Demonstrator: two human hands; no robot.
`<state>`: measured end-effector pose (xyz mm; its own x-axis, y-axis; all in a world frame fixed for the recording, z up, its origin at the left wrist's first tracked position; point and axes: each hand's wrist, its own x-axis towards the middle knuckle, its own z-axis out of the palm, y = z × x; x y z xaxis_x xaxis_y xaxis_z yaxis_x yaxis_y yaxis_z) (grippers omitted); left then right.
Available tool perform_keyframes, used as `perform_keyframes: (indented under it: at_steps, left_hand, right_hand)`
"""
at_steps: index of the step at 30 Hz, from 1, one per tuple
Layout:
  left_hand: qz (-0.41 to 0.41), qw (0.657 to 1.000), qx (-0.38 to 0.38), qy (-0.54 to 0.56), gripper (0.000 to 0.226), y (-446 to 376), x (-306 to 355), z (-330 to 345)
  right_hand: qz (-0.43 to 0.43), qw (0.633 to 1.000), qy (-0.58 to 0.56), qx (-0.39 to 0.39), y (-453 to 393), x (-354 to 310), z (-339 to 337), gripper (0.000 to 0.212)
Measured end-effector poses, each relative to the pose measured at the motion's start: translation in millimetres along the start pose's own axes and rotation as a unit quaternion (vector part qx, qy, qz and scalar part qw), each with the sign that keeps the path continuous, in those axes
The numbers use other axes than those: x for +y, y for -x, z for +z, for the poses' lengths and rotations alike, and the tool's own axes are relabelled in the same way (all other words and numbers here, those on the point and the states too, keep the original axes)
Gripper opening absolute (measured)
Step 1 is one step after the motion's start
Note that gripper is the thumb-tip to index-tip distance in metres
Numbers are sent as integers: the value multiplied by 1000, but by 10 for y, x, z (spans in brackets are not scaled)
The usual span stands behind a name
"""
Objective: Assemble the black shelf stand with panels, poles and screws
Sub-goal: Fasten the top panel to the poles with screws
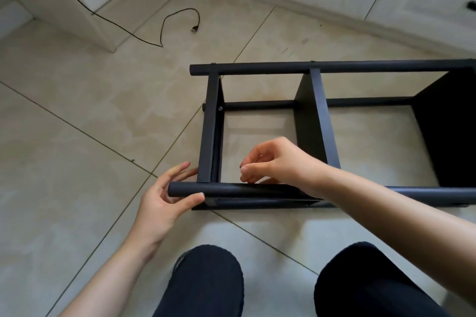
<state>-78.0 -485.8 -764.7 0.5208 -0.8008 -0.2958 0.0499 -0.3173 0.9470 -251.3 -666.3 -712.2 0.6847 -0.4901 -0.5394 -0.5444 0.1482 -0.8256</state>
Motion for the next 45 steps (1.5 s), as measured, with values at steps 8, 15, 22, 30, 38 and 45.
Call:
perform_keyframes:
  at_steps: [8,15,22,30,38,45]
  left_hand:
    - [156,927,-160,-302,81,-293,180,-293]
    - [305,814,-218,-444,70,-529,158,-367]
    - [364,807,-184,-426,65,-551,-64,-365]
    - [382,821,-178,-387,63,-560,-160,-335]
    - [386,827,-181,-367,63,-564,-167,-322]
    - [387,826,-178,-368,62,-556,-164,-322]
  right_hand:
    - [37,997,40,-53,-195,62,-2,18]
    - [38,994,49,-89,-411,50,68,14]
    - [61,989,7,-138,-629,68,153,6]
    - [93,980,-38,-171,-736,166,402,11]
    - [115,962,-110,-222,-818,203,410,39]
    - [132,949,-138,-251,-853,244,402,34]
